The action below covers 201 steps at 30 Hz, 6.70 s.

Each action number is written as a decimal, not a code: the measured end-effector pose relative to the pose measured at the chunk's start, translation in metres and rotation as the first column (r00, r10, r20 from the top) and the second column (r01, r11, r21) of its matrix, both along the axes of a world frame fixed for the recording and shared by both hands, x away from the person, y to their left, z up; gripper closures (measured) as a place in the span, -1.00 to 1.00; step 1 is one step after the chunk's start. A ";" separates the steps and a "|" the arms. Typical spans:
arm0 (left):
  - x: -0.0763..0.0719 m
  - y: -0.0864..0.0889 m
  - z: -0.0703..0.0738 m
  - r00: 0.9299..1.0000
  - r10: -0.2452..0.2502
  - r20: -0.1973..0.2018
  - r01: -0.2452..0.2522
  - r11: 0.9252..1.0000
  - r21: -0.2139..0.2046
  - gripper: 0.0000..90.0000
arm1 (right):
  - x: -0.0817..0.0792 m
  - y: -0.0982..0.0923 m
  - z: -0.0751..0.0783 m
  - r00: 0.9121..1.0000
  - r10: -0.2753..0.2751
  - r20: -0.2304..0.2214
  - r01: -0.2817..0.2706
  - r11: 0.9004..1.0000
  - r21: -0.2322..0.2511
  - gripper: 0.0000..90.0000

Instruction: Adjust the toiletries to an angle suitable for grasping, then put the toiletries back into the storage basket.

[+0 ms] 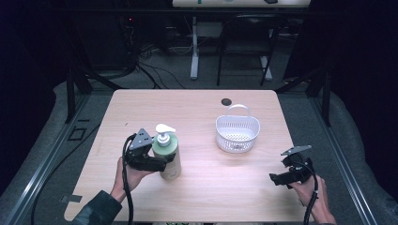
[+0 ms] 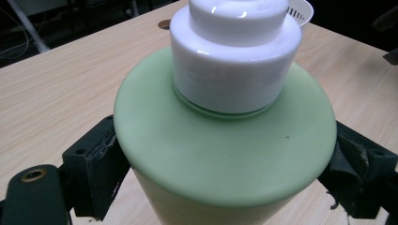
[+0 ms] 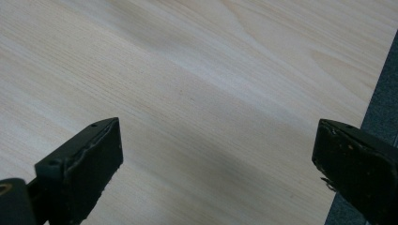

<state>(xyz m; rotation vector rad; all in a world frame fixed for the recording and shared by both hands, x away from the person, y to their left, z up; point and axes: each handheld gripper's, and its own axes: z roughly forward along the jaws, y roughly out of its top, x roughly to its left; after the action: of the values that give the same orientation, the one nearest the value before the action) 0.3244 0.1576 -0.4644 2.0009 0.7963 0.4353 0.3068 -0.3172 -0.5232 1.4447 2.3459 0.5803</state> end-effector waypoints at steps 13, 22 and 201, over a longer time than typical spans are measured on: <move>0.008 -0.026 0.000 0.998 -0.056 0.001 0.056 0.998 0.001 -0.73 | 0.000 -0.001 0.000 1.000 -0.001 0.001 0.001 1.000 0.002 -0.96; 0.014 -0.045 -0.001 0.995 -0.101 0.006 0.101 0.995 -0.007 -0.73 | -0.001 -0.002 0.000 1.000 -0.002 0.003 0.002 1.000 0.003 -0.96; 0.018 0.066 -0.051 0.935 0.159 -0.316 -0.077 0.964 0.256 -1.00 | 0.001 0.107 0.086 0.909 0.181 0.374 -0.302 0.906 0.295 -1.00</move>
<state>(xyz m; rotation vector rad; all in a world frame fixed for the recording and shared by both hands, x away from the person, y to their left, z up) 0.3428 0.2237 -0.5155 2.2967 1.1251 0.2716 0.3077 -0.2101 -0.4369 1.0636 2.2298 1.2632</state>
